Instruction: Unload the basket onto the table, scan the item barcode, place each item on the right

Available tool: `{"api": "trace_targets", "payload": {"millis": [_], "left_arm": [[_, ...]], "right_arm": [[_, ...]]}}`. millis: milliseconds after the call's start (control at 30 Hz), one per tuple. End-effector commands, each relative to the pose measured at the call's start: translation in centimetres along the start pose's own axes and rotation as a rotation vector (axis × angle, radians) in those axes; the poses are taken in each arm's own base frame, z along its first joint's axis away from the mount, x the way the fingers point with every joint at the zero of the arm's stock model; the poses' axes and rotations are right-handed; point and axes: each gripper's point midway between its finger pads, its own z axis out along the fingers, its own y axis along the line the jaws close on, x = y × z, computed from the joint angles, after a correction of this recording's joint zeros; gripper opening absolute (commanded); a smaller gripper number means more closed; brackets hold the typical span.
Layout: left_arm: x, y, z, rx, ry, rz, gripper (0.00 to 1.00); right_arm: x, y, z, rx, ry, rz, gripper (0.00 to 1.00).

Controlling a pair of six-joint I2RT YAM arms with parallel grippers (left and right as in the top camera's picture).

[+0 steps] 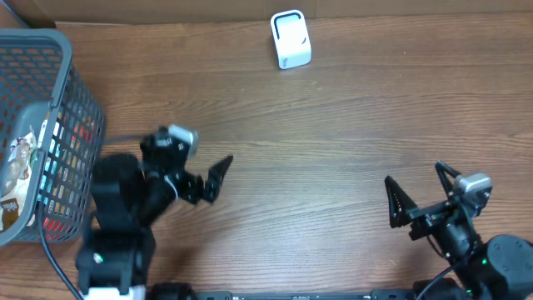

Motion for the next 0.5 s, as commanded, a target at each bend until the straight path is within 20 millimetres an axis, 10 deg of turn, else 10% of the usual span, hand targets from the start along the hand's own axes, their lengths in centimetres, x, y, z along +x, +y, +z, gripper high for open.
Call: {"api": "trace_targets", "payload": {"millis": [0,467], "left_arm": [[-4.0,0.2,-0.6,0.019,0.037,0.017,1.0],[-10.3,1.3,0.5,0.117,0.33,-0.104,0.99]], "right_arm": [[-2.6,0.7,-0.1,-0.011,0.022,0.004,1.0],[-6.2,0.2,3.9,0.046,0.481,0.081,1.0]]}}
